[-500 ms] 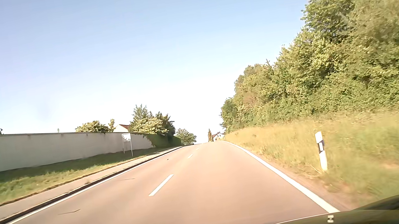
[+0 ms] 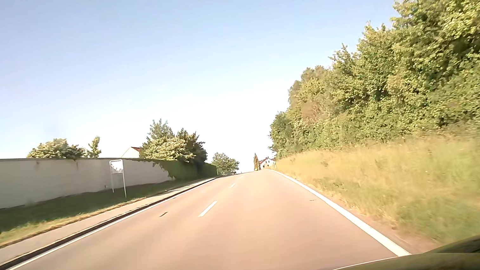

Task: Follow the waypoints while adhering to traffic rules and regulations

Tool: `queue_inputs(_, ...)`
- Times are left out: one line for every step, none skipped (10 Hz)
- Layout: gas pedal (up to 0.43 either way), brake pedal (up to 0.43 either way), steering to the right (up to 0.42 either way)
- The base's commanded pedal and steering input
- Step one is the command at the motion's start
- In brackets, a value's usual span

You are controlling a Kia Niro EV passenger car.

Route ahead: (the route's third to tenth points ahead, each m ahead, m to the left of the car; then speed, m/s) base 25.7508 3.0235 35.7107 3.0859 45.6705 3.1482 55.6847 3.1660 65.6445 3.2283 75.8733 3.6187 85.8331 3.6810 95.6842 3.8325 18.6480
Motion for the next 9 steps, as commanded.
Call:
queue_inputs(0.26, 0.0, -0.007)
queue_inputs(0.248, 0.0, -0.007)
queue_inputs(0.24, 0.0, -0.006)
queue_inputs(0.228, 0.0, -0.005)
queue_inputs(0.22, 0.0, -0.005)
queue_inputs(0.177, 0.0, -0.005)
queue_inputs(0.157, 0.0, -0.005)
queue_inputs(0.157, 0.0, -0.005)
queue_inputs(0.15, 0.0, -0.005)
